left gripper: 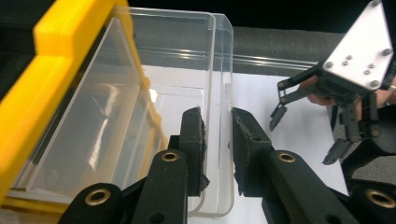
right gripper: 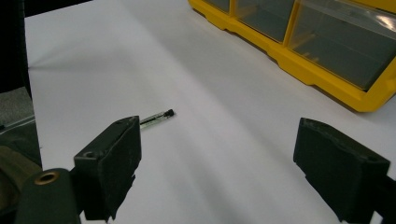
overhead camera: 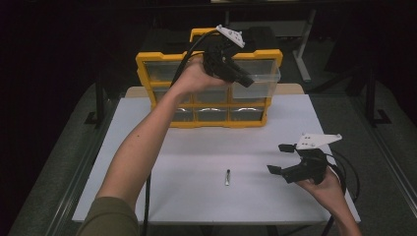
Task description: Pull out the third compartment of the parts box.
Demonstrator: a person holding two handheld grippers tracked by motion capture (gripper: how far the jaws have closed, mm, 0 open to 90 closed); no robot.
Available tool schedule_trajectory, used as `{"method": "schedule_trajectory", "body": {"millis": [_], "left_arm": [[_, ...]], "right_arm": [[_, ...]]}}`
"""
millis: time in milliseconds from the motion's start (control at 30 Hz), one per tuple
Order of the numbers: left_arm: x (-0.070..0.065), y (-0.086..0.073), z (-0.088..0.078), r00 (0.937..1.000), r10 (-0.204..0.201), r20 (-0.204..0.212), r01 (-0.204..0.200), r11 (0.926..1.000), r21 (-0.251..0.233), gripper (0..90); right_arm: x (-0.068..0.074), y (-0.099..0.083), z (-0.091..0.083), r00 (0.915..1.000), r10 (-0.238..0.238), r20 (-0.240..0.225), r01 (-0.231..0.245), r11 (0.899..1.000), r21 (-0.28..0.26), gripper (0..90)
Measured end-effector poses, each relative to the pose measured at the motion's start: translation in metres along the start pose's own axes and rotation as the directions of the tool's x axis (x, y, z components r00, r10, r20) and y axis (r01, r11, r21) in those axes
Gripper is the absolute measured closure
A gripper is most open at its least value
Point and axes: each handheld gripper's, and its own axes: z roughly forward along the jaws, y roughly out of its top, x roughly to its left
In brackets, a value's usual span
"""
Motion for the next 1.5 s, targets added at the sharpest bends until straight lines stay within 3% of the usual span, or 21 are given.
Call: {"method": "schedule_trajectory", "body": {"millis": [433, 967, 1133, 1267, 1500], "left_arm": [[-0.013, -0.002, -0.002, 0.9986, 0.041, 0.034, -0.04, 0.999, -0.02, 77.2], [-0.022, -0.006, 0.0, 0.9982, 0.046, 0.038, -0.045, 0.9986, -0.028, 76.6], [-0.027, -0.003, -0.004, 0.9995, 0.03, 0.013, -0.03, 0.9977, -0.062, 55.6], [-0.033, -0.001, -0.015, 0.9995, 0.032, -0.004, -0.032, 0.9951, -0.094, 43.8], [-0.044, -0.011, -0.037, 0.9994, 0.008, -0.033, -0.013, 0.9905, -0.137, 34.9]], "right_arm": [[0.001, 0.002, 0.003, 1.0, 0.001, -0.004, -0.001, 1.0, 0.001, 14.4], [0.002, 0.001, 0.004, 1.0, 0.001, -0.002, -0.001, 1.0, 0.006, 14.4], [0.001, 0.0, 0.004, 1.0, 0.006, -0.005, -0.006, 1.0, 0.009, 14.4], [0.001, 0.0, 0.004, 0.9999, 0.01, -0.007, -0.01, 1.0, 0.009, 14.4], [0.001, -0.002, 0.008, 0.9998, 0.014, -0.014, -0.013, 1.0, 0.021, 14.4]]}}
